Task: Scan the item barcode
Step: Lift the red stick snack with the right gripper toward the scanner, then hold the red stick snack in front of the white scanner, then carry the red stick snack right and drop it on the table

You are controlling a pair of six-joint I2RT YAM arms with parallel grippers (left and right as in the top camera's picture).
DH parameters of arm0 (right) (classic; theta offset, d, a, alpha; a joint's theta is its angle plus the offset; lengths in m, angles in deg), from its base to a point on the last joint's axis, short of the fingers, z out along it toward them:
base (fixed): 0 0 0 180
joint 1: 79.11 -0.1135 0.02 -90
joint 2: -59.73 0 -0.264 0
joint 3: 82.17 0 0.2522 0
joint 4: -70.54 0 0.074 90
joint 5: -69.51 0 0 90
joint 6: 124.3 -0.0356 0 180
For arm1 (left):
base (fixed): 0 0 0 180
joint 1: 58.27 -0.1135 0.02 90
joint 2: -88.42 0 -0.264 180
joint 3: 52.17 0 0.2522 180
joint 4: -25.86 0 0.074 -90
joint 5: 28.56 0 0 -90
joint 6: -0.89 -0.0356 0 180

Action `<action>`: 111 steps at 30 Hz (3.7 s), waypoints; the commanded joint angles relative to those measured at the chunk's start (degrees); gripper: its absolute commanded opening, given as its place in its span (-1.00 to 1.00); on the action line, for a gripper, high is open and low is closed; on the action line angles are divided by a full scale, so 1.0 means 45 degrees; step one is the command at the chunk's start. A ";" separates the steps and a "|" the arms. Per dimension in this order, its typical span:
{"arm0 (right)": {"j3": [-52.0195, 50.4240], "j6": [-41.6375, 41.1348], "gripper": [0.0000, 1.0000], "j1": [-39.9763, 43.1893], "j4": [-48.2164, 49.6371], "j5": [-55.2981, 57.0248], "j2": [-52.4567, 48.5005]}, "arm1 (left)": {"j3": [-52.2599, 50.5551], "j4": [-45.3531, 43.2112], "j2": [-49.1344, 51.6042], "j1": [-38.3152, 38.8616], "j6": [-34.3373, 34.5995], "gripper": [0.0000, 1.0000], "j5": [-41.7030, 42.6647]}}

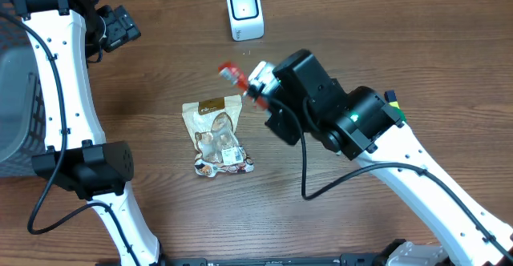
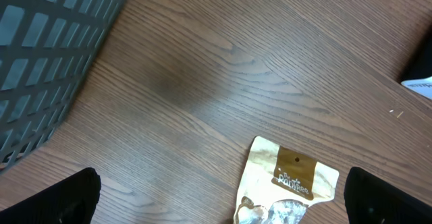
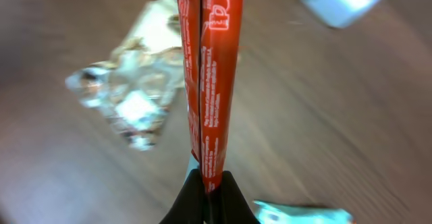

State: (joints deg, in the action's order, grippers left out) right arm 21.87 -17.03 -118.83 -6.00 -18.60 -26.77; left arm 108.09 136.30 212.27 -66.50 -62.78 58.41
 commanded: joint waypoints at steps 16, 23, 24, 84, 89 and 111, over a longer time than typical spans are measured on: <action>0.3764 0.2385 -0.93 0.1511 0.5319 0.7048 -0.6115 | -0.0049 0.0024 -0.0039 0.0092 -0.0233 1.00 0.0010; 0.3764 0.2613 -0.93 0.1515 0.8310 0.8714 -0.8024 | -0.0049 0.0024 -0.0039 0.0092 -0.0233 1.00 0.0010; 0.3764 0.2613 -0.93 0.1511 0.8665 0.8714 -0.8262 | -0.0049 0.0024 -0.0039 0.0092 -0.0233 1.00 0.0010; 0.3769 -0.2963 -0.93 0.1690 0.2545 0.6625 -0.5280 | -0.0049 0.0024 -0.0039 0.0097 -0.0233 1.00 0.0015; 0.3759 -0.5008 -0.93 0.2725 -0.2837 0.2977 -0.4852 | -0.0049 0.0024 -0.0039 0.0107 -0.0233 1.00 0.0010; 0.0155 -0.5183 0.01 0.5387 -0.1554 -0.4031 -0.4974 | -0.0049 0.0024 -0.0039 0.0107 -0.0233 1.00 0.0010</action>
State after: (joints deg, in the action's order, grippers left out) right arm 23.58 -40.08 -92.80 -17.04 -22.21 -48.93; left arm 108.09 136.30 212.27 -66.50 -62.78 58.43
